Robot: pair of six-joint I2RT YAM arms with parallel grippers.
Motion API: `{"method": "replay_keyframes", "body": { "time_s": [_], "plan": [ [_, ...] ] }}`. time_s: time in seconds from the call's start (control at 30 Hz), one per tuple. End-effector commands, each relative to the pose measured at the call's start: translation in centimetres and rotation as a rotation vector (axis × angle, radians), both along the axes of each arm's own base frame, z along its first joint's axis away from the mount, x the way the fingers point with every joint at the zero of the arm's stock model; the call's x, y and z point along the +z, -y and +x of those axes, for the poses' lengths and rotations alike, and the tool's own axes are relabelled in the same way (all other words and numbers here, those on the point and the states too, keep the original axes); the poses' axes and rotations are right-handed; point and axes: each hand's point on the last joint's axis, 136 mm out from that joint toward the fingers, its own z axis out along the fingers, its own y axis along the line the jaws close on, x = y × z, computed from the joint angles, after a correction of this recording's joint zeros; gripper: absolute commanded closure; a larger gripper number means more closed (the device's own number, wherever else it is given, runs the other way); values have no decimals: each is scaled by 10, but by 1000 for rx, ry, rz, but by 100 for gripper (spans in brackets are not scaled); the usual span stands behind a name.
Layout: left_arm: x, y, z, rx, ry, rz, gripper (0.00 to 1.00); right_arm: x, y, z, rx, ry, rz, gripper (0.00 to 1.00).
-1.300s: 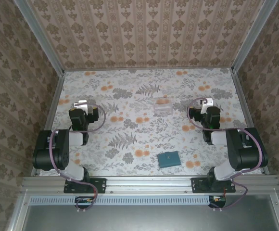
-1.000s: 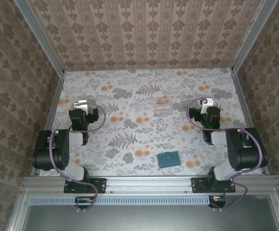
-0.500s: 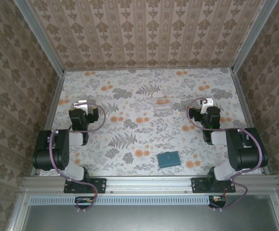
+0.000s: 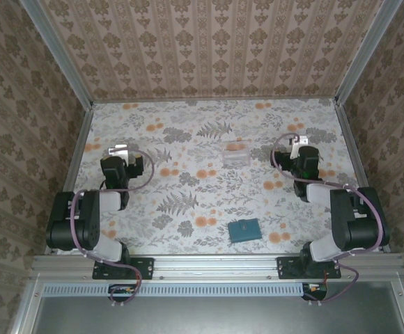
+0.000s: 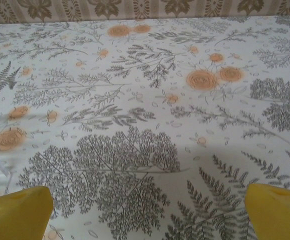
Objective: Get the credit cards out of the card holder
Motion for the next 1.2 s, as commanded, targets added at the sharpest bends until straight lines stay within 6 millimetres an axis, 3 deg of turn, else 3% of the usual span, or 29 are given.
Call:
{"method": "replay_keyframes", "body": {
  "time_s": [0.0,0.23,0.47,0.5,0.63,0.87,1.17],
  "plan": [
    [23,0,5,13,13,53,0,13,-3,2,-2,-72,7,0],
    [53,-1,0,102,-14,77,0,34,-18,3,10,-211,109,7],
    [77,12,-12,97,-73,-101,0,41,-47,4,67,-444,261,32],
    [77,12,-15,109,-94,-130,0,40,-53,4,90,-473,276,38],
    [76,19,-23,145,-188,-252,0,44,-74,6,165,-540,304,43],
    [57,55,-32,92,-326,-479,0,36,-95,12,192,-632,265,54],
    [44,92,-31,10,-370,-530,1,17,-118,29,221,-717,197,62]
  ]
}}
